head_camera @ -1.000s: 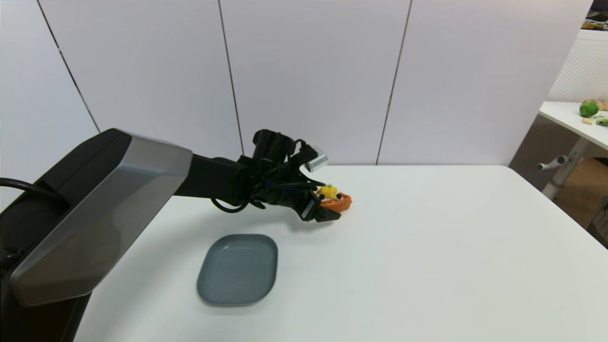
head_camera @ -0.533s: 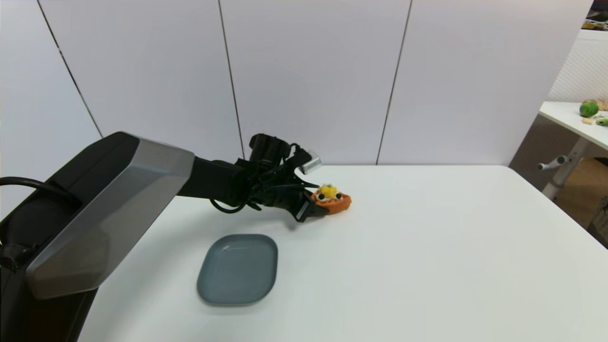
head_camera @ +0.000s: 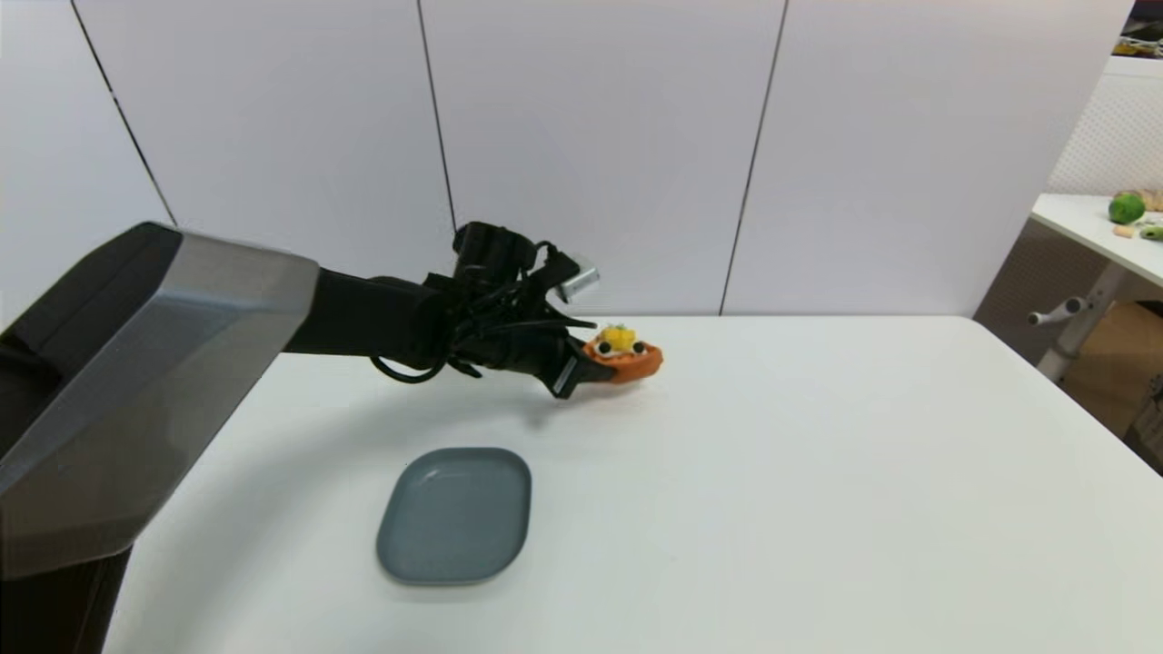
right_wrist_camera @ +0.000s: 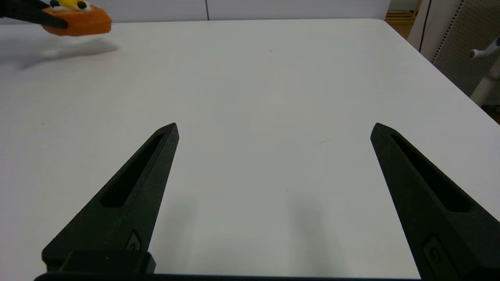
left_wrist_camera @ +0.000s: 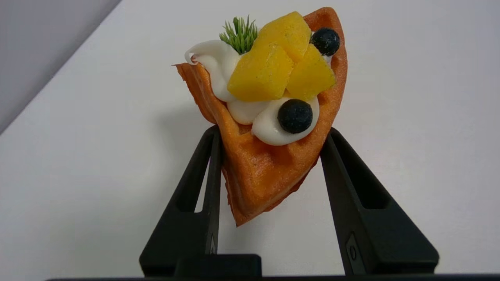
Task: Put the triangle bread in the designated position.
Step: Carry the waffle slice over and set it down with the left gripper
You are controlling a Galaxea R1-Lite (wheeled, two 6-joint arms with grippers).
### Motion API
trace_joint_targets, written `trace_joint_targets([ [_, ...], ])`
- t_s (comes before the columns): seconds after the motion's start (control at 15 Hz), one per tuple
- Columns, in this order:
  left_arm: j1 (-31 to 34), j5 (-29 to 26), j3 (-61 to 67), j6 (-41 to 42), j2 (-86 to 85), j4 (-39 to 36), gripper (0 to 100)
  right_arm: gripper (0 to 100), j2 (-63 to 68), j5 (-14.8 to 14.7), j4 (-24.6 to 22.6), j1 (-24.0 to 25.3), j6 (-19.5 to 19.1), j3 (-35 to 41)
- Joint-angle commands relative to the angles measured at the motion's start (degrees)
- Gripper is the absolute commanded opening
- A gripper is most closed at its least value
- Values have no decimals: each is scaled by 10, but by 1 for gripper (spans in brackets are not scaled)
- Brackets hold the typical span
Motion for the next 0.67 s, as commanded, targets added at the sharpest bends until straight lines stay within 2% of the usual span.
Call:
trace_joint_targets([
  [0.07,49,0,8,6,-120,56,0,100,1,0,0,0,0,1],
  [0.27,106,26,66,9,-215,105,0,100,0,0,0,0,0,1],
  [0.67,238,43,310,1,-415,103,0,100,1,0,0,0,0,1],
])
